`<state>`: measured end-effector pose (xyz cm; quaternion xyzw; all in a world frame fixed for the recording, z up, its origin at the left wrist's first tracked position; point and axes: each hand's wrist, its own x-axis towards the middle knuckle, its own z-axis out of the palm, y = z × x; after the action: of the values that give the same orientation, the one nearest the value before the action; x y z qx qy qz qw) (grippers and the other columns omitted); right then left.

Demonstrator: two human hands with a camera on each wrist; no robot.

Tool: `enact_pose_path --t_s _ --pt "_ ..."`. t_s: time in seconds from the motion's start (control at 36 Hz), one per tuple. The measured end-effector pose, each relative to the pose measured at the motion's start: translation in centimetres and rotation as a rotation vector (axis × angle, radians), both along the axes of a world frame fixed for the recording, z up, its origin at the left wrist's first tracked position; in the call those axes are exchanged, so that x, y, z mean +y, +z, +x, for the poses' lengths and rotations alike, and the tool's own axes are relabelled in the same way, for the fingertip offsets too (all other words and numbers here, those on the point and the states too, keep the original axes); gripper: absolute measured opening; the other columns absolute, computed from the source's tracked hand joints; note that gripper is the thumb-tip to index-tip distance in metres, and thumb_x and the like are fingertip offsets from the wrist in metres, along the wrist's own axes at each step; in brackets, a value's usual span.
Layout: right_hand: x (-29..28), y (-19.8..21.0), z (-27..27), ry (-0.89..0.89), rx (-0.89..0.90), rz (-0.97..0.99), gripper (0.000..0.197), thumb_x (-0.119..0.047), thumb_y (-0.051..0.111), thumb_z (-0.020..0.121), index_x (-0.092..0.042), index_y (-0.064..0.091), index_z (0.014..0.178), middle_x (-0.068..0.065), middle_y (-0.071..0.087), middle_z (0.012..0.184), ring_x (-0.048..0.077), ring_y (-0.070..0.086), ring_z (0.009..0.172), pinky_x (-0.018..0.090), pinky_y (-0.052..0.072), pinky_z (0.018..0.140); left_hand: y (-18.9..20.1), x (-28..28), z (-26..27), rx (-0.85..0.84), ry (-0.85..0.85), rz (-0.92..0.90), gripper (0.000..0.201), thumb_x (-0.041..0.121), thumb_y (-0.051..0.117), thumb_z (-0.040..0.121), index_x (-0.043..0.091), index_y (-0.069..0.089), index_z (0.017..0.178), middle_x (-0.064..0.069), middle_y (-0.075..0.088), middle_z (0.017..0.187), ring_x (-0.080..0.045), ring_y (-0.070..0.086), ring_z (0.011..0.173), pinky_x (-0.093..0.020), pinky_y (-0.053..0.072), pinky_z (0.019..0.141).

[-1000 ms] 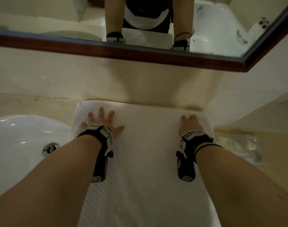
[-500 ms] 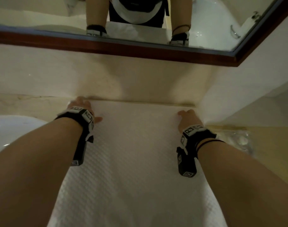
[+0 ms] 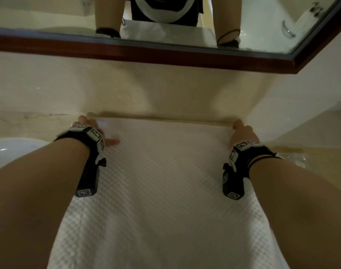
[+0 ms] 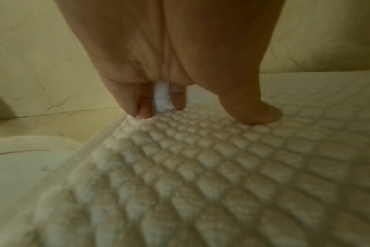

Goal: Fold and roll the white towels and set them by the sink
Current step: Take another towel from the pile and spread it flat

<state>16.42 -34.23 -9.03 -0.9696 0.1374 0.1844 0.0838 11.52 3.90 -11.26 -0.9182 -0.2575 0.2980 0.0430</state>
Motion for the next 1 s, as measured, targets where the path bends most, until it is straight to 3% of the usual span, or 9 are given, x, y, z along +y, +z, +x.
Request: enact_pose_path --t_s 0.11,0.25,0.39,0.5,0.56,0.61,0.69,0.83,1.0 --pt "0.2 -0.5 1.3 -0.04 -0.117 0.08 0.031 -0.003 0.042 0.091 -0.013 0.041 0.12 0.019 0.041 0.117 0.039 0.053 0.093 0.04 0.042 0.077 0.0 0.7 0.3 -0.054 -0.03 -0.018 0.099 0.088 0.049 0.056 0.039 0.03 0.14 -0.013 0.034 0.126 -0.035 0.034 0.118 -0.043 0.038 0.101" --pt "0.6 -1.8 2.5 -0.126 -0.267 0.147 0.02 -0.004 0.036 0.093 -0.009 0.047 0.108 0.019 0.04 0.116 0.037 0.051 0.087 0.039 0.041 0.079 1.0 0.1 0.1 -0.118 0.121 0.036 0.121 0.079 0.057 0.063 0.0 0.013 0.143 -0.017 0.021 0.136 -0.036 0.033 0.123 -0.039 0.033 0.103" --pt "1.2 -2.5 1.8 -0.153 -0.271 0.15 0.028 -0.006 0.039 0.093 -0.002 0.046 0.119 0.019 0.034 0.132 0.04 0.045 0.112 0.043 0.039 0.097 0.8 -0.5 -0.5 -0.193 0.189 -0.049 0.112 0.068 0.062 0.071 0.001 0.011 0.144 -0.016 0.016 0.143 -0.034 0.026 0.129 -0.041 0.027 0.107" --pt "1.9 -1.1 1.5 -0.095 -0.01 0.061 0.058 -0.016 0.033 0.098 -0.004 0.011 0.15 0.013 0.008 0.156 0.035 0.023 0.139 0.042 0.023 0.114 1.1 -1.5 -0.5 -0.108 0.141 -0.081 0.1 0.066 0.05 0.083 0.007 0.005 0.149 -0.013 0.007 0.154 -0.035 0.013 0.142 -0.041 0.019 0.114" --pt "2.1 -0.4 1.4 0.023 0.169 -0.022 0.07 -0.023 0.042 0.097 -0.008 0.0 0.152 0.013 -0.009 0.158 0.034 0.011 0.144 0.042 0.016 0.117 0.9 -1.4 -0.3 -0.069 0.074 -0.069 0.094 0.063 0.05 0.085 0.005 0.011 0.149 -0.016 0.011 0.155 -0.036 0.015 0.143 -0.045 0.02 0.116" --pt "2.6 0.3 0.9 0.158 0.303 -0.098 0.081 -0.046 0.047 0.094 -0.015 -0.002 0.152 0.013 -0.018 0.156 0.035 -0.001 0.145 0.044 0.01 0.118 0.8 -1.2 -0.6 -0.077 0.028 -0.082 0.092 0.064 0.048 0.084 0.005 0.017 0.147 -0.02 0.019 0.153 -0.038 0.022 0.14 -0.047 0.022 0.114" --pt "4.0 0.7 -1.6 0.333 0.488 -0.098 0.092 -0.061 0.048 0.087 -0.027 -0.009 0.15 0.01 -0.025 0.155 0.035 -0.012 0.144 0.048 0.004 0.116 0.9 -1.3 -1.4 -0.019 -0.005 -0.043 0.09 0.072 0.027 0.086 0.018 -0.005 0.15 -0.018 -0.002 0.156 -0.04 0.0 0.144 -0.047 0.003 0.116" --pt "4.7 -0.7 -5.2 0.445 0.498 -0.134 0.112 -0.069 0.055 0.077 -0.03 -0.025 0.145 0.006 -0.034 0.151 0.035 -0.023 0.141 0.053 0.001 0.117 0.8 -2.7 -4.0 0.004 0.009 -0.171 0.108 0.084 0.032 0.073 0.028 -0.025 0.145 -0.011 -0.031 0.152 -0.037 -0.021 0.142 -0.051 -0.005 0.116" --pt "5.1 -0.7 -4.8 0.435 0.468 -0.164 0.116 -0.07 0.059 0.074 -0.033 -0.025 0.145 0.005 -0.033 0.152 0.037 -0.02 0.142 0.053 0.001 0.116 0.3 -7.9 -9.6 0.082 -0.389 -0.24 0.11 0.083 0.037 0.072 0.03 -0.028 0.143 -0.009 -0.037 0.149 -0.033 -0.029 0.139 -0.051 -0.014 0.113"
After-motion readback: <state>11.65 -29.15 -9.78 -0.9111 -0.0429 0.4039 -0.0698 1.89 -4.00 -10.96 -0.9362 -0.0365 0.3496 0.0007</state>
